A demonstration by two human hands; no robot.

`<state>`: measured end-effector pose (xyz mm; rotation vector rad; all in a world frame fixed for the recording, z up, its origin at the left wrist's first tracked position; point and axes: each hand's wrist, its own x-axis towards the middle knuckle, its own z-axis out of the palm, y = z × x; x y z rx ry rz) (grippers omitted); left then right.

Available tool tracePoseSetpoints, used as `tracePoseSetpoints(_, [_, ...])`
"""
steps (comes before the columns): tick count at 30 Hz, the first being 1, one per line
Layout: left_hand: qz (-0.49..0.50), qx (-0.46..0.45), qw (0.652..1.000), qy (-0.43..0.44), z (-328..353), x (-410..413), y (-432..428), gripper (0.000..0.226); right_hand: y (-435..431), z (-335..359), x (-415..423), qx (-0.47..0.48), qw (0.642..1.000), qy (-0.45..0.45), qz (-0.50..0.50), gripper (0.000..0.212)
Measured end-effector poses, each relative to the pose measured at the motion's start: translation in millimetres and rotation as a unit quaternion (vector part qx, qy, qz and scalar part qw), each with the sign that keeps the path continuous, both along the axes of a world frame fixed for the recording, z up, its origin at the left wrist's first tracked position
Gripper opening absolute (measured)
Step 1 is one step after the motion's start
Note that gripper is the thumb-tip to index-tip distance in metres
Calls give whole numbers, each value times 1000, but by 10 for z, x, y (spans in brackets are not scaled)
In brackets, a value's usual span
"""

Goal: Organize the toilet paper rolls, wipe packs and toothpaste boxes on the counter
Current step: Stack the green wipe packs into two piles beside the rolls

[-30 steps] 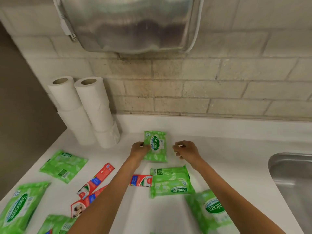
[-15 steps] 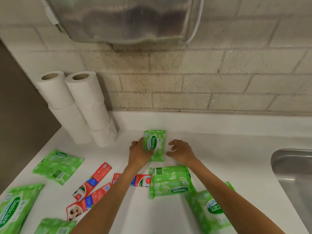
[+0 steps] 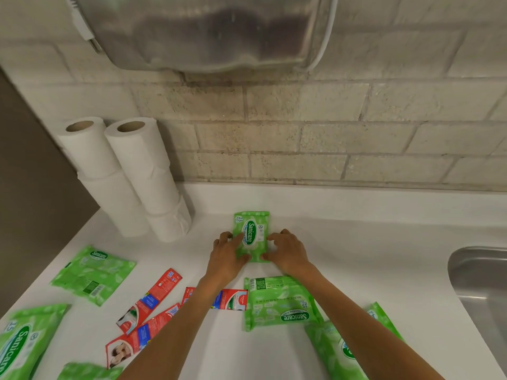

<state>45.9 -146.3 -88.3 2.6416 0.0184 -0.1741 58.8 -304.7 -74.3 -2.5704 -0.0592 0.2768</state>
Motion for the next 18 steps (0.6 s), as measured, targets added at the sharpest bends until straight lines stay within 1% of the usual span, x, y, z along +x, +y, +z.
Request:
tracePoseSetpoints(6, [-8,17,1000,5,6,66,9,62,14,-9,30,4,1000,-3,-5,55])
tracePoseSetpoints(10, [-10,15,1000,16,27,56,12,65,-11,1,14,18,1000,12,-11,56])
tracePoseSetpoints(13, [1,-18,1000,13,70,6,-2,65,-75,34,-16,43,998,29,-22,54])
tracePoseSetpoints(18, [16,-85,995,-47,175,-217,-45,54,-284,123,-149,76,996,35,-26,44])
